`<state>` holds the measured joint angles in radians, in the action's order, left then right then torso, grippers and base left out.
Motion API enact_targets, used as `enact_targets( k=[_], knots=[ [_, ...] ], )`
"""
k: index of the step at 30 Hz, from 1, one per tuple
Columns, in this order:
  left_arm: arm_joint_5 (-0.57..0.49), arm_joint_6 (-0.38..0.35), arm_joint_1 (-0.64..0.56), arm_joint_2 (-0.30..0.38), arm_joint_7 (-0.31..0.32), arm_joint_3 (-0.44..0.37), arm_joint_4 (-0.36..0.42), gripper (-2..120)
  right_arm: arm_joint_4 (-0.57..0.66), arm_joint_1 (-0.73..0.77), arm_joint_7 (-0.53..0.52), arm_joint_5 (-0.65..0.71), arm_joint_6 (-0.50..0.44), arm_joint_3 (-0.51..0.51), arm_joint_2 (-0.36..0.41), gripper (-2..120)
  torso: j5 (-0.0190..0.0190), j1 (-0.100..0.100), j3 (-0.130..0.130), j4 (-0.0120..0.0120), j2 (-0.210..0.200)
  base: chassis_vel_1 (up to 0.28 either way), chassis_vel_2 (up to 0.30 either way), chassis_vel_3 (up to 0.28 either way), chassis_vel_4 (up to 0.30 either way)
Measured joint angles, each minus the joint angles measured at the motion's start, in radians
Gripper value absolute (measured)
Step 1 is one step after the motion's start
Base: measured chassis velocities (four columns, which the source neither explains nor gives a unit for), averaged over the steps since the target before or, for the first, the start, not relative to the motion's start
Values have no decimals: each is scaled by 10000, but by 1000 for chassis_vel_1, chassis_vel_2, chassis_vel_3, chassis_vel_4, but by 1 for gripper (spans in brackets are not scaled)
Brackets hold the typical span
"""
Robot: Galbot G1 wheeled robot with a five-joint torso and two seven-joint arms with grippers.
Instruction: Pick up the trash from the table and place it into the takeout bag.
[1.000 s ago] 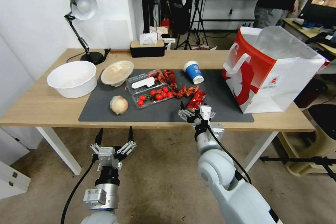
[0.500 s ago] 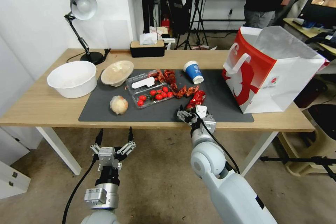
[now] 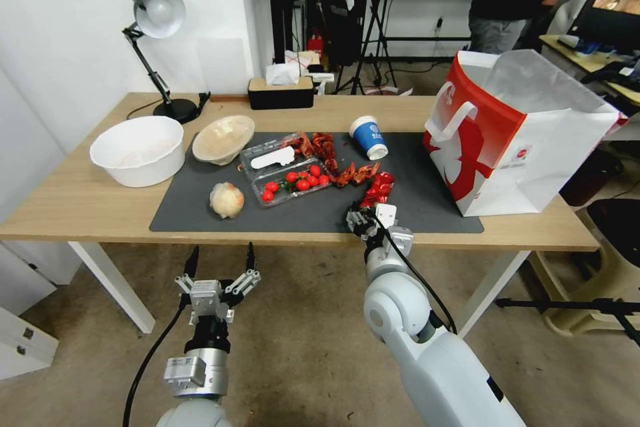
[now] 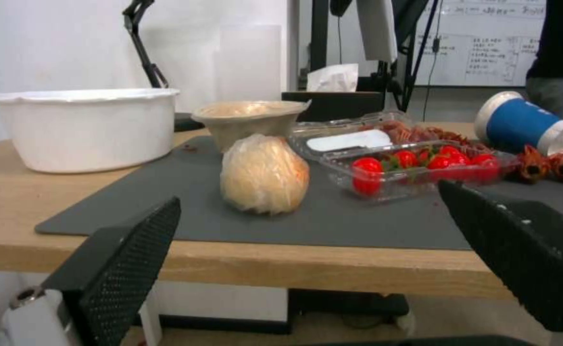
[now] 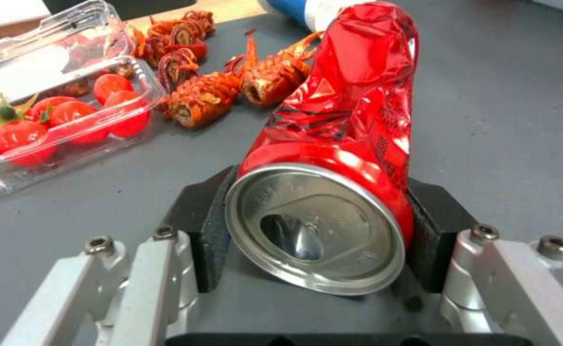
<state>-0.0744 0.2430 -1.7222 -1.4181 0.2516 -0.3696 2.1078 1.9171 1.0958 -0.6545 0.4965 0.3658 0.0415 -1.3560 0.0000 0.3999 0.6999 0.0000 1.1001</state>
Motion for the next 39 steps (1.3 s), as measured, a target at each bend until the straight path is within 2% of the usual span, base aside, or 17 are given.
enact_targets(
  k=[4,10,13,14,16,18,20,26,32,39],
  knots=[
    [-1,-1,-3,6,28,0,1,100,180,271,256,-418,-234,138,119,51,1,1,1,0,-1,0,0,0,0],
    [0,-1,0,27,35,2,39,100,1282,841,830,-1226,-478,427,624,51,1,0,0,-1,0,0,0,0,0],
    [20,0,-10,1,36,15,58,100,2441,1116,1985,-1721,-1025,1364,1324,51,1,0,0,-3,0,0,0,0,0],
    [20,0,-10,1,36,15,58,100,2441,1116,1985,-1721,-1025,1364,1324,51,1,0,0,-3,0,0,0,0,0],
    [44,9,-24,-18,36,33,63,100,2730,823,2816,-2022,-1607,2001,1716,51,2,1,1,-1,0,0,0,0,0],
    [50,15,-29,-23,35,35,70,100,2786,710,2922,-1966,-1695,2137,1828,51,1,1,1,0,0,0,0,0,0],
    [68,35,-119,-33,-12,68,192,100,2905,140,3115,-1351,-1912,2582,2291,51,0,0,1,-1,-1,0,0,0,0],
    [178,29,-302,-91,-177,64,480,100,2693,-849,2909,-171,-2059,3125,2960,51,2,0,1,1,-1,0,0,0,0],
    [300,95,-487,-115,-331,-16,616,100,2336,-1524,1833,660,-1332,3617,3443,51,2,1,2,0,-1,0,0,0,0],
    [366,111,-497,-229,-347,3,620,100,1902,-1709,1323,1343,-1012,4321,3856,51,2,1,1,-2,-1,0,0,0,0]
  ],
)
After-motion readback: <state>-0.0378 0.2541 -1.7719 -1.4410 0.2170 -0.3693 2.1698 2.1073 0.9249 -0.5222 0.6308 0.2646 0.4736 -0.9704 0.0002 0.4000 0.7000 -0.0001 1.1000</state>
